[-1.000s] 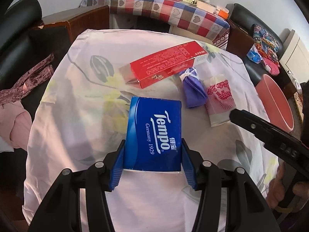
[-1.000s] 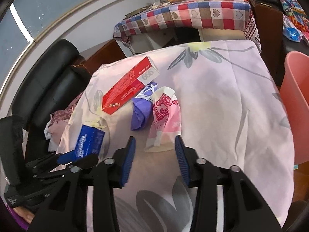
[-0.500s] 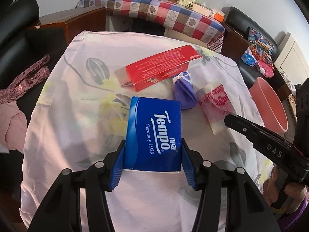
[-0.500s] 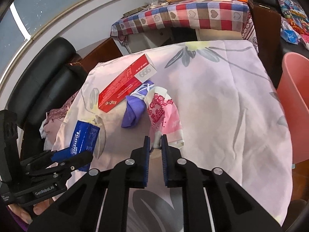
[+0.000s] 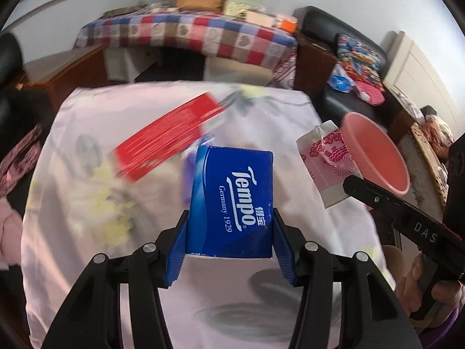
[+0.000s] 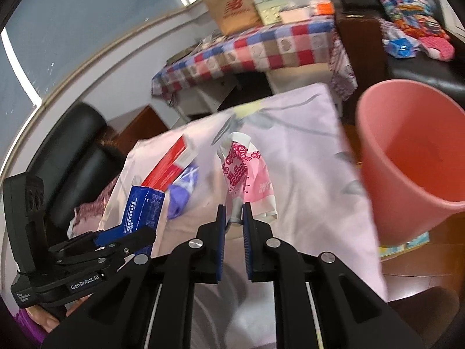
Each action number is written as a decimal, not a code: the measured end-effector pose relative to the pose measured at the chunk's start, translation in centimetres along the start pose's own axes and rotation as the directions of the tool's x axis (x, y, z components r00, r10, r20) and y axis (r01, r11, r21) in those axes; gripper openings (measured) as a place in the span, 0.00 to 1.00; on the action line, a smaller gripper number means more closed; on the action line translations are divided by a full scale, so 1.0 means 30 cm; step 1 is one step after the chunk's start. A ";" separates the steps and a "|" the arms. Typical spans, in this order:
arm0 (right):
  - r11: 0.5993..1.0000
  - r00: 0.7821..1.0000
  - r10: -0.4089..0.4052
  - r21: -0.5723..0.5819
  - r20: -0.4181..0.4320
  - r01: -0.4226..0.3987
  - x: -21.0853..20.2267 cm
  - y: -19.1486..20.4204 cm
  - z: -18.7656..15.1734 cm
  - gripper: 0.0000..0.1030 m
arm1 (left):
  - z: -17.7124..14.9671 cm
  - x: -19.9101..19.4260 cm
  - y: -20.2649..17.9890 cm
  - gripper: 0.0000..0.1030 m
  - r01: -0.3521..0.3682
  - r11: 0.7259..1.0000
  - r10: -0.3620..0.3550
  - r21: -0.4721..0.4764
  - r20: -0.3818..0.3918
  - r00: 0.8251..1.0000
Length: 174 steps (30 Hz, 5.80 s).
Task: Collect trash
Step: 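Grasp the blue Tempo tissue pack with the left tool while the right tool grasps the pink-printed packet, then carry both items over the pink bin and open both tools to drop them, then reach the left tool to the red box while the right tool reaches the purple bag, then grasp the red box with the left tool while the right tool grasps the purple bag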
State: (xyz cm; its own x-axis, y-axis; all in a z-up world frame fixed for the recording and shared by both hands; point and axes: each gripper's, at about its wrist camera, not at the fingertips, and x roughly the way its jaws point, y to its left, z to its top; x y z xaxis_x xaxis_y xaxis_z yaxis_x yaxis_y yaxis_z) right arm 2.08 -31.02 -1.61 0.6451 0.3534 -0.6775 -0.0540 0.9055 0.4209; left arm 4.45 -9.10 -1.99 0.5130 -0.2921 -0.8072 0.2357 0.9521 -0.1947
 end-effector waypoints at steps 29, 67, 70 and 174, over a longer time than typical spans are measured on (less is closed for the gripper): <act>0.935 0.929 -0.336 0.175 0.154 0.309 -0.235 -0.548 0.129 0.11 | 0.321 0.352 -0.830 0.51 0.185 0.944 -0.173 0.274 -0.069 0.983; 0.940 0.937 -0.333 0.117 0.107 0.321 -0.214 -0.466 0.080 0.12 | 0.286 0.275 -0.777 0.54 0.191 0.941 -0.196 0.279 -0.013 0.981; 0.947 0.944 -0.314 0.101 0.104 0.304 -0.210 -0.419 0.069 0.13 | 0.269 0.218 -0.724 0.54 0.169 0.945 -0.181 0.281 0.017 0.983; 0.984 0.976 -0.175 -0.062 -0.129 0.168 0.252 0.137 -0.026 0.23 | 0.166 0.239 0.158 0.46 0.225 0.832 -0.132 0.507 -0.213 0.968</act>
State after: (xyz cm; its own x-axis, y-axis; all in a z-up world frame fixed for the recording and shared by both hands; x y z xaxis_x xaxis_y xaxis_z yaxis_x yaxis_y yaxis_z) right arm 6.15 -24.44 -5.46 0.5405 0.2172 -0.8128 0.0079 0.9648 0.2630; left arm 13.36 -7.13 -5.93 0.2899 -0.3891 -0.8744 0.7296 0.6811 -0.0611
